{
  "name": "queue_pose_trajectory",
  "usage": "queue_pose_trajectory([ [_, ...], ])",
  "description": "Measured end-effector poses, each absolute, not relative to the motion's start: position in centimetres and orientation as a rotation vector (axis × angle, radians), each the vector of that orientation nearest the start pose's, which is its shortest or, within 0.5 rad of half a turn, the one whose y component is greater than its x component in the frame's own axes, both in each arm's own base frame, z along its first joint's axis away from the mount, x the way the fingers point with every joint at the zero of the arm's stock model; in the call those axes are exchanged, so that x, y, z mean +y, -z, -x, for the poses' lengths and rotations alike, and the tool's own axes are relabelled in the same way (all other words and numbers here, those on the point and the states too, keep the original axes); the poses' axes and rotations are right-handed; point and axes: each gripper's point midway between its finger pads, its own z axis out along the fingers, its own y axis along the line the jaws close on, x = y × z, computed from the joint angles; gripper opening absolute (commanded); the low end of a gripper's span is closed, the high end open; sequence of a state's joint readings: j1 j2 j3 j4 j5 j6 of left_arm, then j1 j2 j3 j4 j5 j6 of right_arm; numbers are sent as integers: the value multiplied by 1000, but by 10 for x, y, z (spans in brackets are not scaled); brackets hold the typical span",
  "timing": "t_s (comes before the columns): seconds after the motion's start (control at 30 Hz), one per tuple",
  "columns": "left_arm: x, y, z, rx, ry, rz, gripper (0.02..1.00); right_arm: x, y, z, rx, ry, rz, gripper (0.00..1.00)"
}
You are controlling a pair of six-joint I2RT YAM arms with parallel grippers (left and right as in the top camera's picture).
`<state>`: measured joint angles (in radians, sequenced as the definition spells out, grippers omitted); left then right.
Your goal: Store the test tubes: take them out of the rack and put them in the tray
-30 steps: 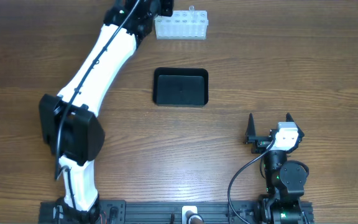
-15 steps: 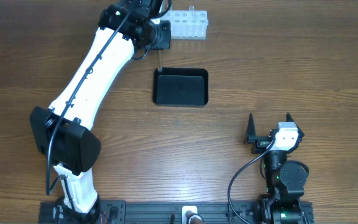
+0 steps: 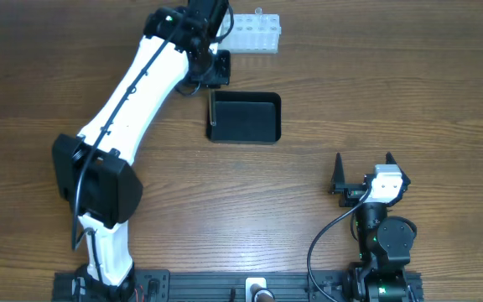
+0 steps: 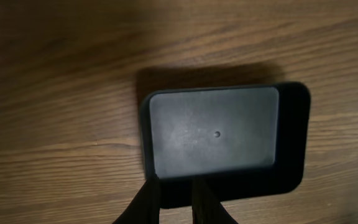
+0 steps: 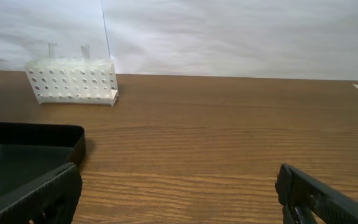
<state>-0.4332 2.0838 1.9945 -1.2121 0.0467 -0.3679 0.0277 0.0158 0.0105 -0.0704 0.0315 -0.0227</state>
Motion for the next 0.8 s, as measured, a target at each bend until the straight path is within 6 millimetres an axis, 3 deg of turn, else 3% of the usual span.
queue_pose_trajectory([
  [0.27, -213, -111, -415, 2980, 216, -128, 38, 1, -158, -247, 1646, 22, 17, 991],
  [0.8, -214, -73, -415, 3054, 180, -131, 40, 1, -158, -246, 1647, 23, 18, 991],
])
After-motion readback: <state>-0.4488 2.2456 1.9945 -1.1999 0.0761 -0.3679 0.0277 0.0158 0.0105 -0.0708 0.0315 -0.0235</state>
